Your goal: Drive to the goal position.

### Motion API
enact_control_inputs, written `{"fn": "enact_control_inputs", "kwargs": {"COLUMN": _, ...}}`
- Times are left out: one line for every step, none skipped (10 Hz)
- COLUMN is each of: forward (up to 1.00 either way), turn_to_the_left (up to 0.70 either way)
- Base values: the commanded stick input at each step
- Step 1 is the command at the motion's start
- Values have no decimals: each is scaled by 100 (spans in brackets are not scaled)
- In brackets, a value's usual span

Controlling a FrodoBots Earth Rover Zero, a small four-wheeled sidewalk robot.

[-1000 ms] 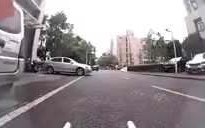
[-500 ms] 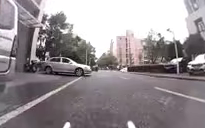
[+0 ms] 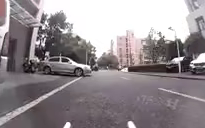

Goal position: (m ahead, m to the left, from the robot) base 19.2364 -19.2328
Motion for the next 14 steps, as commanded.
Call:
{"fn": "enact_control_inputs", "kwargs": {"forward": 45, "turn_to_the_left": 0}}
{"fn": "enact_control_inputs", "kwargs": {"forward": 45, "turn_to_the_left": 0}}
{"fn": "enact_control_inputs", "kwargs": {"forward": 45, "turn_to_the_left": 0}}
{"fn": "enact_control_inputs", "kwargs": {"forward": 45, "turn_to_the_left": 0}}
{"fn": "enact_control_inputs", "kwargs": {"forward": 45, "turn_to_the_left": 0}}
{"fn": "enact_control_inputs", "kwargs": {"forward": 45, "turn_to_the_left": 0}}
{"fn": "enact_control_inputs", "kwargs": {"forward": 45, "turn_to_the_left": 0}}
{"fn": "enact_control_inputs", "kwargs": {"forward": 45, "turn_to_the_left": 0}}
{"fn": "enact_control_inputs", "kwargs": {"forward": 45, "turn_to_the_left": 0}}
{"fn": "enact_control_inputs", "kwargs": {"forward": 45, "turn_to_the_left": 0}}
{"fn": "enact_control_inputs", "kwargs": {"forward": 45, "turn_to_the_left": 0}}
{"fn": "enact_control_inputs", "kwargs": {"forward": 45, "turn_to_the_left": 0}}
{"fn": "enact_control_inputs", "kwargs": {"forward": 45, "turn_to_the_left": 0}}
{"fn": "enact_control_inputs", "kwargs": {"forward": 45, "turn_to_the_left": 0}}
